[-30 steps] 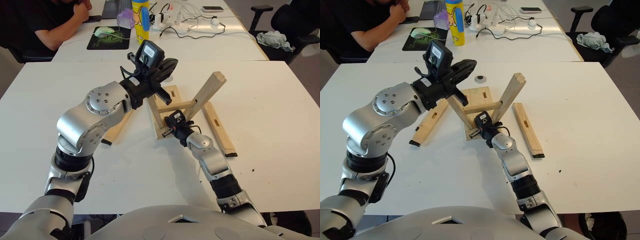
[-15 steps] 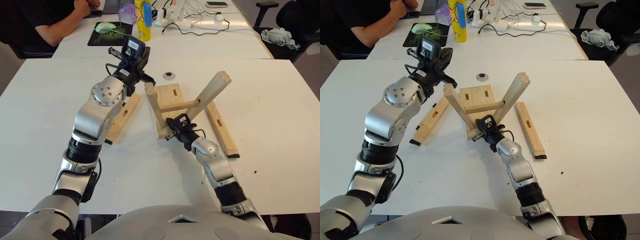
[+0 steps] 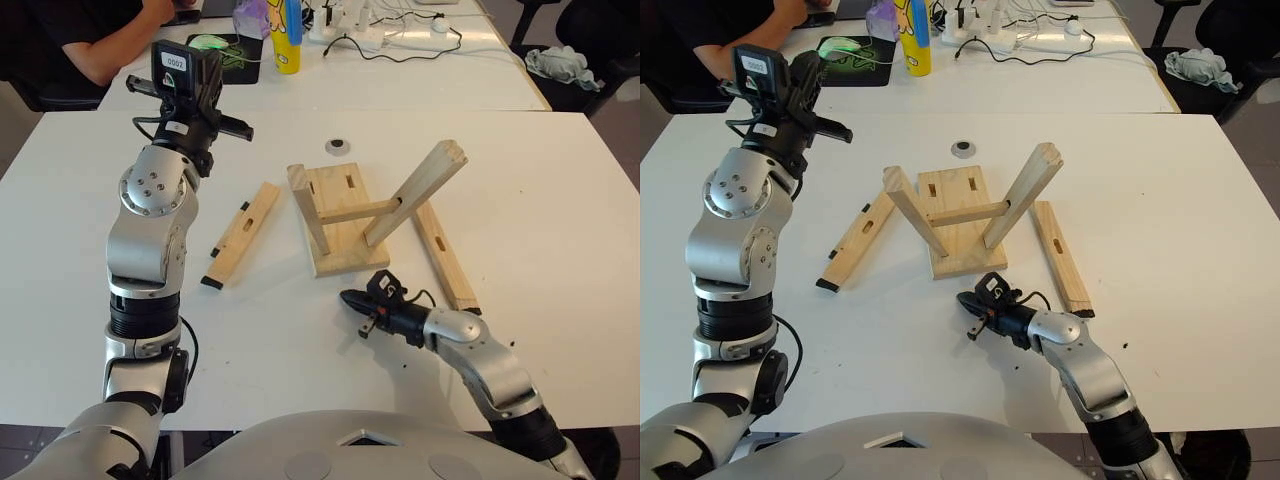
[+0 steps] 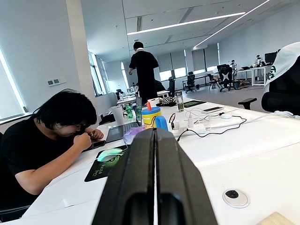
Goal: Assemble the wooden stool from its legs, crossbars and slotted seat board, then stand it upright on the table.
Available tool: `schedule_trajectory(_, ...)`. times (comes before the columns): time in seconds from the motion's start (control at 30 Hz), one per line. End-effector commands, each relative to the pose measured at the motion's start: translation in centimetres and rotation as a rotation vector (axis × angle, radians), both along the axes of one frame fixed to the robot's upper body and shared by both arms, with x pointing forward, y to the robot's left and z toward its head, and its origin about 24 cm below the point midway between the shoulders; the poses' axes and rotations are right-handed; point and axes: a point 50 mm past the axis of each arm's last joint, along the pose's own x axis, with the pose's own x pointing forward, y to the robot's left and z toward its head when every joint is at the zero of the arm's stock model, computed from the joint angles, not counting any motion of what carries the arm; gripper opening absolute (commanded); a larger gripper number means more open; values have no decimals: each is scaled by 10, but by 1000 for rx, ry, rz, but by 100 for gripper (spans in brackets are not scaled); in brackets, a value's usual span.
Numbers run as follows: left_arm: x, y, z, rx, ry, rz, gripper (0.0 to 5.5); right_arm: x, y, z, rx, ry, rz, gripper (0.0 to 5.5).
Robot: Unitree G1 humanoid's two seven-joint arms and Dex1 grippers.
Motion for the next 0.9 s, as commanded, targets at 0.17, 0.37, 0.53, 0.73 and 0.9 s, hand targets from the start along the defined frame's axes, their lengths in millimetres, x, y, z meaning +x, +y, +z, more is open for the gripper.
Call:
schedule_trajectory(0.17, -7, -13, -18, -45, 43, 10, 1, 30, 29, -22, -52, -49, -77, 0)
schedule_trajectory(0.37, -25, -20, -37, -79, 92, 38, 1, 37, 35, -10, -23, -96, -93, 0)
schedule_trajectory(0.53, -54, -6, -44, -154, 95, 132, 1, 13, 11, 61, 277, -123, -157, 0)
schedule_trajectory(0.73, -62, -19, -55, -134, 167, 122, 1, 8, -36, 84, 208, -238, -545, 0)
schedule_trajectory(0.9, -60, -31, -58, -132, 186, 73, 1, 22, -70, 94, 12, -434, -848, 0)
